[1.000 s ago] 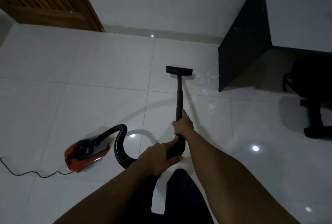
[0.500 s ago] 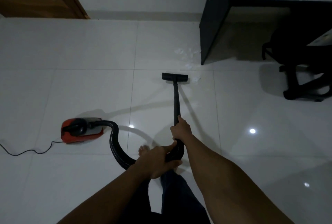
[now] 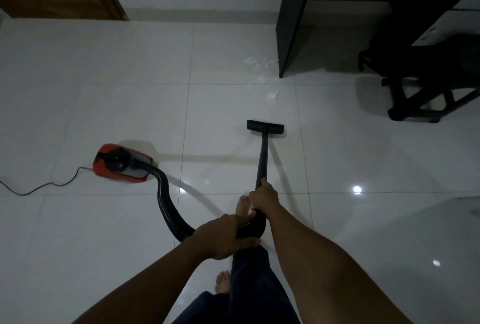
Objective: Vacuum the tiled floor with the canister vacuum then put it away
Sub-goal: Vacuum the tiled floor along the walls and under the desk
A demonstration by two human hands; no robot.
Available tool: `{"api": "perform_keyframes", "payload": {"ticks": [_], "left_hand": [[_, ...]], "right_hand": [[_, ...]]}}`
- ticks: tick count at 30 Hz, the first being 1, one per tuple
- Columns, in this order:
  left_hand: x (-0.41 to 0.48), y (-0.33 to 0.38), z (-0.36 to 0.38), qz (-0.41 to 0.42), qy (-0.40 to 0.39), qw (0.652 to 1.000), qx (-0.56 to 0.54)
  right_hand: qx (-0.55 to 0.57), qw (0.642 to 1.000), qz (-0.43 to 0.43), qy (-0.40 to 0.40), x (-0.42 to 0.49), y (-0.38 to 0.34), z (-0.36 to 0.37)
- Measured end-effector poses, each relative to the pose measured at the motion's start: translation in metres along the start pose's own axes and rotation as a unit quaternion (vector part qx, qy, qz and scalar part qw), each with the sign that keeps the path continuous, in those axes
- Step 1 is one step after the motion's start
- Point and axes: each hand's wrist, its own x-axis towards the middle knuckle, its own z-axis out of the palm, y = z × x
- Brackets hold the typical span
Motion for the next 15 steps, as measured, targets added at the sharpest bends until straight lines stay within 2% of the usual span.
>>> {"api": "perform_keyframes", "payload": {"ticks": [5, 9, 15], "left_hand": [[-0.04, 0.002, 0.06, 0.013, -0.013, 1.0, -0.007], [-0.062, 0.002, 0.108, -0.008, -0.023, 1.0, -0.004], [-0.057, 0.01, 0.14, -0.025, -0.03, 0.999, -0.018]], "right_hand": [[-0.001, 1.0, 0.012, -0.004, -0.05, 0.059, 0.025], [0.008, 0.999, 0.025, -0.018, -0.076, 0.107, 0.04], [-0.005, 0.999, 0.046, -0.028, -0.073, 0.144, 0.047]]}}
